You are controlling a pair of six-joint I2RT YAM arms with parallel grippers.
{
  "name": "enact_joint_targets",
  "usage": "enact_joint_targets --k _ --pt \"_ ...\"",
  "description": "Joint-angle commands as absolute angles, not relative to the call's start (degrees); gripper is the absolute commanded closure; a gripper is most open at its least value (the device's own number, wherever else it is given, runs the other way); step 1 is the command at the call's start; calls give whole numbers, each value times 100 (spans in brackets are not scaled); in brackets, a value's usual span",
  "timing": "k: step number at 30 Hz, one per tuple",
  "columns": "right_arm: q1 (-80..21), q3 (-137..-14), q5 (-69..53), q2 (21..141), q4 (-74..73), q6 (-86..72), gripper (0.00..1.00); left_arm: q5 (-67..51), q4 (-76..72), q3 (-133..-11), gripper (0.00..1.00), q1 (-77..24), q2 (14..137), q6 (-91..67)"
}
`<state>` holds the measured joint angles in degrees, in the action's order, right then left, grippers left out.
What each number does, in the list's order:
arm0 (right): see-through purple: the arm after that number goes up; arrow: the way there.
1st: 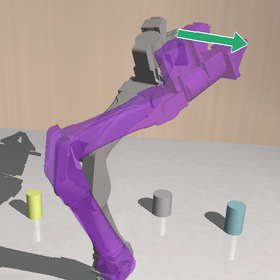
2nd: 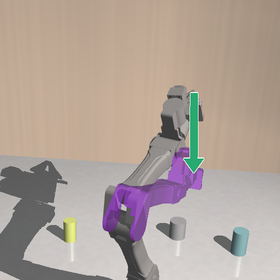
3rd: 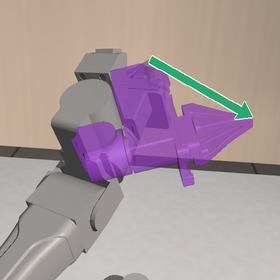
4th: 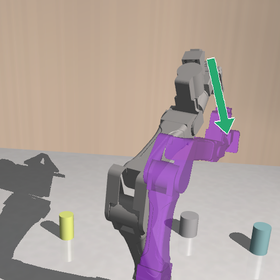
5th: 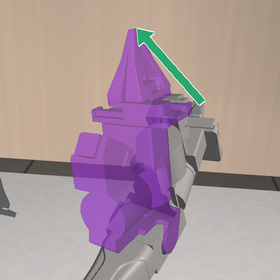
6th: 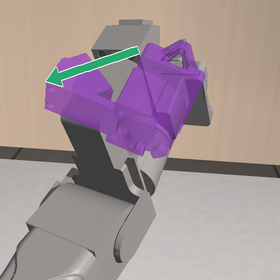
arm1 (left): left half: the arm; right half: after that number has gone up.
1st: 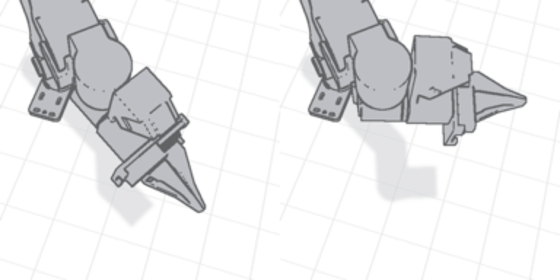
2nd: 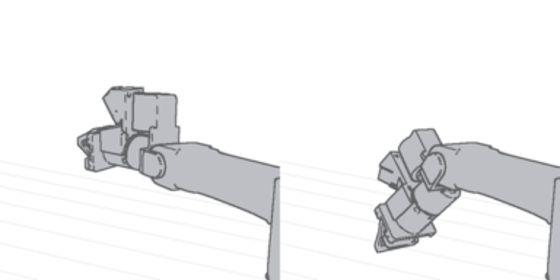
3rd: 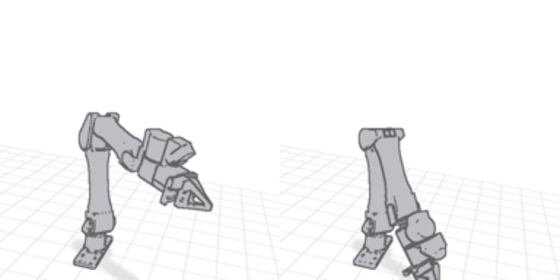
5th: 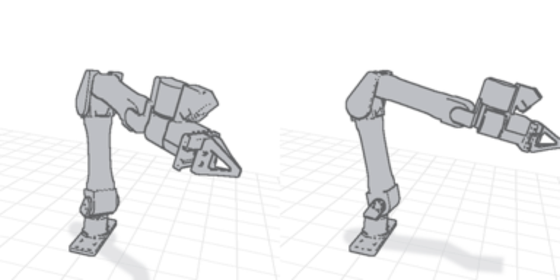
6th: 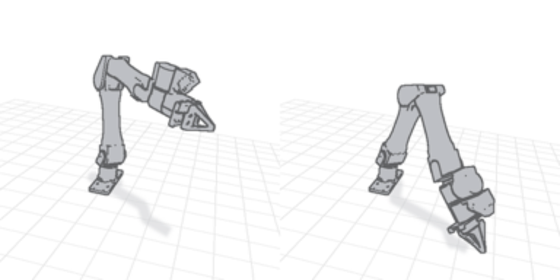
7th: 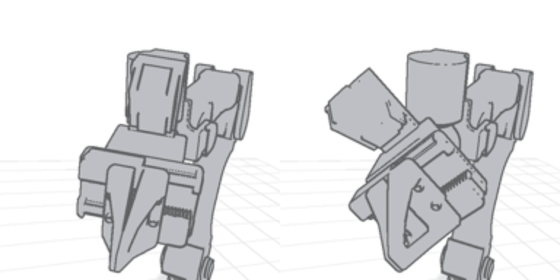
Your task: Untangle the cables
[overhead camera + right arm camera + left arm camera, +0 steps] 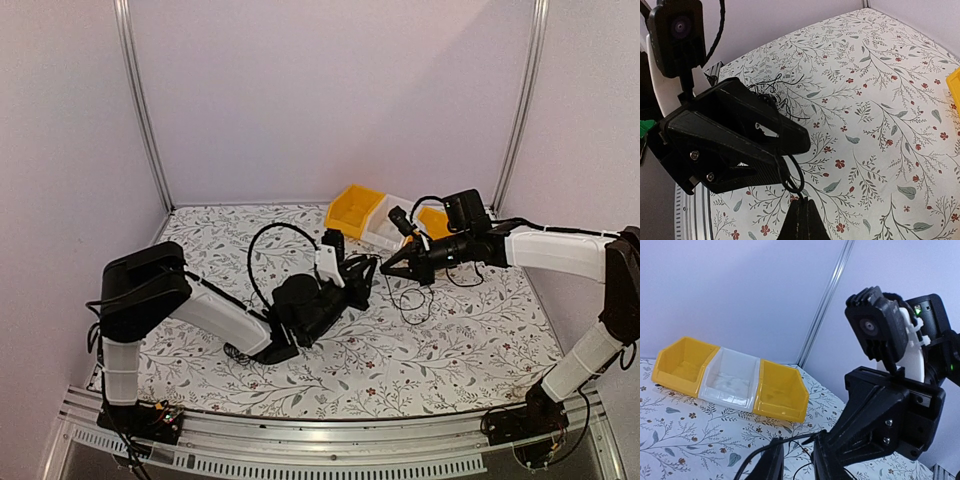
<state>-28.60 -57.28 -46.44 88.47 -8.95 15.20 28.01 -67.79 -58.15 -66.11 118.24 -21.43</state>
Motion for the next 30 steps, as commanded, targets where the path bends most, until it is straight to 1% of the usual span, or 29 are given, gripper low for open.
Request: enact_joint_targets --k 1,5,13,20,30 --pt "-2865 -5658 -4793 8745 -851 1586 100 2663 -6776 -6013 81 -6510 11949 -2192" --pt "-2868 -5660 -4849 8736 -886 1655 100 2615 -6768 -6083 82 -6487 12012 -2207" --pt "-2870 -5651 -4861 8710 -931 1746 100 2467 -6757 -6231 87 -6412 12118 -2289" --pt "-2874 -5642 -4759 8692 -1005 1950 100 2179 -6816 -6282 88 -6241 12159 -2713" --pt "-2893 -5616 -4530 8601 -1072 2124 100 1969 -6649 -6867 88 -5927 12396 -2723"
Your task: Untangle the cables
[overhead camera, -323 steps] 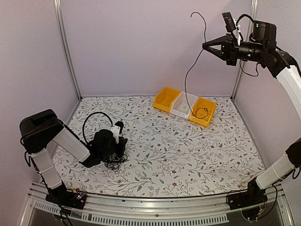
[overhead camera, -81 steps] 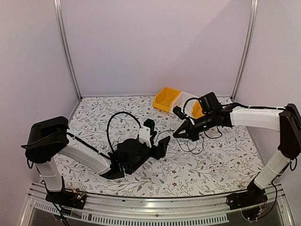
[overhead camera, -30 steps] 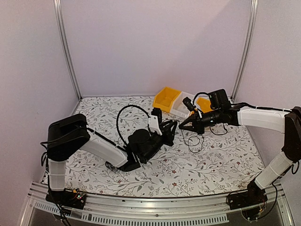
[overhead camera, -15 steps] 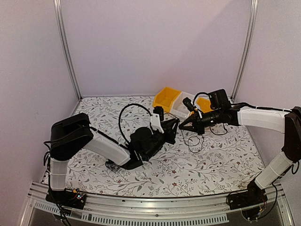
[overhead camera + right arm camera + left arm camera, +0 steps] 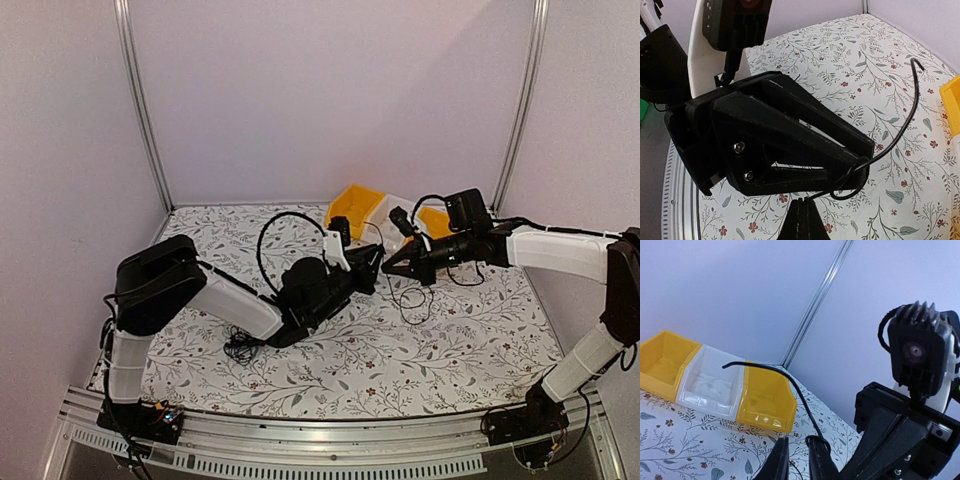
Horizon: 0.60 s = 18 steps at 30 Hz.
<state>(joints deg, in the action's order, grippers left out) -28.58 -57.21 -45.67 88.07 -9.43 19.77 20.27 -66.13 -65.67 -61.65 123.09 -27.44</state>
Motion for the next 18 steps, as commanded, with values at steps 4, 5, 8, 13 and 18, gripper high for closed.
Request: enact_joint_targets --k 4,5,8,13,18 --pt "-2900 -5616 -4483 8570 -1094 2153 100 1998 -6746 -6933 88 -5700 12358 -2581" --pt "-2897 -5616 -4491 8569 -1098 2153 100 2014 -6852 -6897 88 -5606 12312 -2531" --pt "-2892 -5622 -4528 8545 -1098 2125 100 2059 -7034 -6721 88 -5425 12142 -2476" --pt "-2878 -5634 -4540 8534 -1098 2083 100 2334 -7272 -6233 88 -5222 11777 -2364" --pt "-2869 -5650 -4583 8558 -1091 2049 100 2130 -7324 -5788 87 -5150 11511 -2216"
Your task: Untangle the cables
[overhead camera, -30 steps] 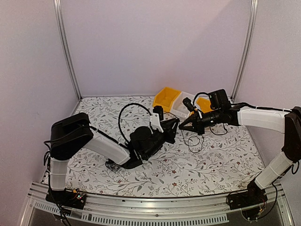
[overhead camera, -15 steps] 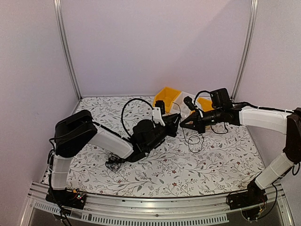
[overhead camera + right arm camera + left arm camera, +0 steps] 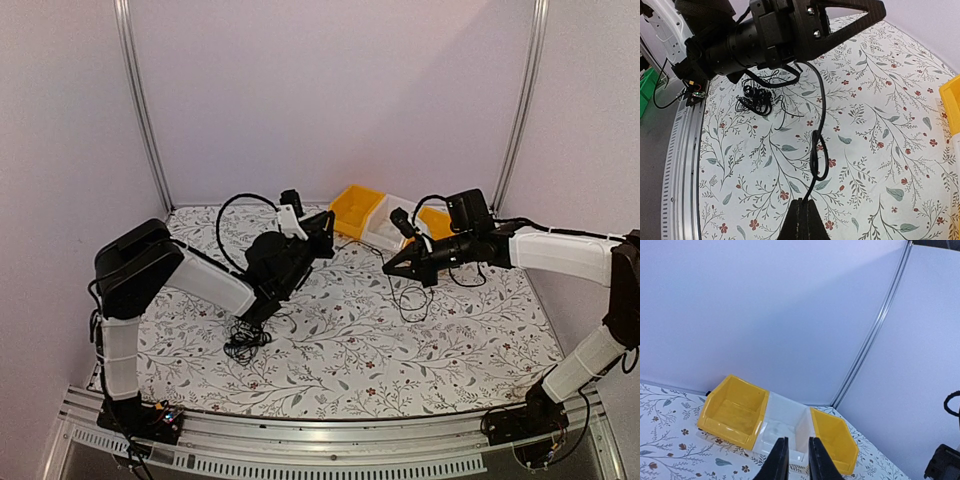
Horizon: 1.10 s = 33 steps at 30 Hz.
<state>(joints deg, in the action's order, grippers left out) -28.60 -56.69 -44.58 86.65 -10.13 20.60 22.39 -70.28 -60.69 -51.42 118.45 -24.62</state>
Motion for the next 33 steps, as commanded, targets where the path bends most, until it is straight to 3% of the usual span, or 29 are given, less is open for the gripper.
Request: enact_joint_targets --k 1,7,11,18,23,25,33 --pt "-2858 -5651 -4592 8560 -1091 2044 100 1981 -7303 -5685 85 -5169 11454 -2147" --pt "-2808 -5651 -4608 8543 -1090 2022 100 1350 -7277 -4351 82 -5336 10842 -1617" --pt "-2796 -5651 -4537 8566 -1097 2043 100 501 -6728 -3643 66 -5395 10078 -904" --pt "-2795 -5779 -4629 8763 -1367 2304 100 237 -4680 -4347 70 -5892 9598 55" --pt "-2795 -5753 -4636 8788 -1565 2627 100 1267 -3259 -5121 52 -5954 9470 718" --pt "-2796 -5756 -4628 8797 -1642 2786 100 1264 -2800 -5283 51 -5951 9390 955" --pt "-2847 -5818 -4758 8836 -1899 3128 100 1010 -2076 -5357 56 -5912 9252 1135"
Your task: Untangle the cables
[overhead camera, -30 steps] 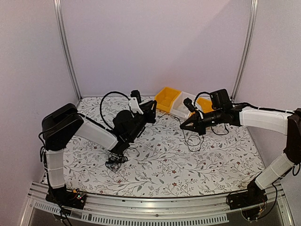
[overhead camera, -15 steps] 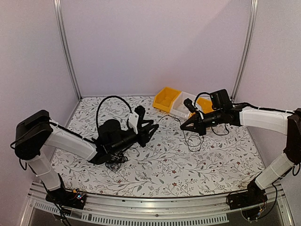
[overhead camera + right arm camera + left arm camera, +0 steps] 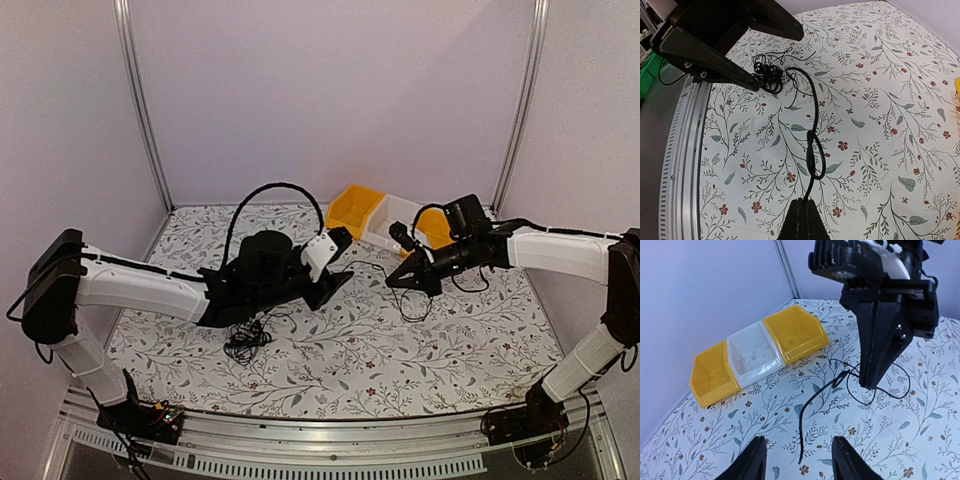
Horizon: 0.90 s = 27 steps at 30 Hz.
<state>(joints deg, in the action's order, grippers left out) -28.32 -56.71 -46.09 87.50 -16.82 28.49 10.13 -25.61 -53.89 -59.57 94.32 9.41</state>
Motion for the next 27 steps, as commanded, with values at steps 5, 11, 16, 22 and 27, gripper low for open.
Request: enact_joint_targets --k 5,11,16,22,27 --pt "-2957 -5847 -4733 8892 -1977 3224 100 859 -2222 -5282 65 -5869 9219 1030" --pt "-3057 -5883 -4685 8941 -2038 3277 100 745 -2304 -5193 77 -5790 9245 988" --pt "-3076 -5896 -4684 8954 -2043 3279 100 627 -2353 -5178 81 -5744 9350 915" --pt "-3097 -5905 -4660 8994 -2056 3295 100 478 -2440 -5186 82 -5722 9451 880" --pt "-3109 -5918 -4636 9035 -2074 3311 100 402 -2517 -5224 83 -5700 9542 857"
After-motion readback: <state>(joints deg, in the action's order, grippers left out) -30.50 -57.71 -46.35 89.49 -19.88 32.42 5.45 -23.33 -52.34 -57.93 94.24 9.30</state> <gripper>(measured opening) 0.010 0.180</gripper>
